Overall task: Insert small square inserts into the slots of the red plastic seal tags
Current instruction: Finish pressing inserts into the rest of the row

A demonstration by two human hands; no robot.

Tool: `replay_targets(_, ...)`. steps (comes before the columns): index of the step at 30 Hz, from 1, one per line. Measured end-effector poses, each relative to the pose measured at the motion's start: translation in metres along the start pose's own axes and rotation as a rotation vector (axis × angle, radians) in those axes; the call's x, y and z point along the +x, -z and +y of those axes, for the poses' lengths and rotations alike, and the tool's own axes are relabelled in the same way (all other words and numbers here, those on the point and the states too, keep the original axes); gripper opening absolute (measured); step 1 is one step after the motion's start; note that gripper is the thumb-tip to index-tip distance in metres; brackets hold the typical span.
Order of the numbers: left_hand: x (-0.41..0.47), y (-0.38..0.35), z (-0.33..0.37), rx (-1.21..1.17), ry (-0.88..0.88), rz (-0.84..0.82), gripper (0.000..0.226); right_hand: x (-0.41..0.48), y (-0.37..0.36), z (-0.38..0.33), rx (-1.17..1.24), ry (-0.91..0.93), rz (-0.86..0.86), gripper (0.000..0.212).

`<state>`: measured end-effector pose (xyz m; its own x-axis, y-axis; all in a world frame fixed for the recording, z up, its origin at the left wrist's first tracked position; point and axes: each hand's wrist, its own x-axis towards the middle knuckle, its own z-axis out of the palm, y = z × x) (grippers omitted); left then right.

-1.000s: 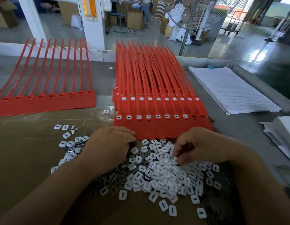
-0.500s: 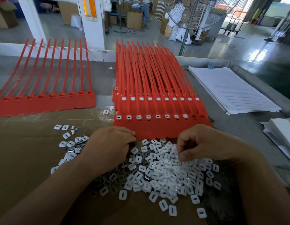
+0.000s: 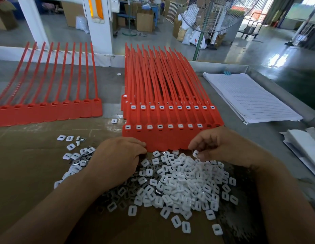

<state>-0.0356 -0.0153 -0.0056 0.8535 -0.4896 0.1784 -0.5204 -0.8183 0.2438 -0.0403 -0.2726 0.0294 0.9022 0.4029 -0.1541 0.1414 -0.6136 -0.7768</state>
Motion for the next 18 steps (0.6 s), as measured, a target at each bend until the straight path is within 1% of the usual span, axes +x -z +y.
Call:
replay_targets(6, -0.0001, 0.0011, 0.0000, 0.001, -0.002, -0.009, 0.037, 0.0013, -0.0003, 0.0003, 0.028, -0.026, -0.015, 0.028)
replay_targets(11, -0.0006, 0.0017, 0.0004, -0.002, -0.005, -0.010, 0.037, 0.0001, 0.0017, 0.0027, 0.014, -0.009, -0.002, 0.026)
replay_targets(15, -0.0008, 0.0008, 0.0004, -0.002, -0.004, -0.014, 0.038, -0.0007, 0.0044, 0.0066, 0.058, 0.011, 0.044, 0.028)
replay_targets(18, -0.0014, 0.0006, 0.0002, -0.003, -0.004, -0.012, 0.038, -0.0003, 0.0062, 0.0080, 0.048, 0.021, 0.123, 0.031)
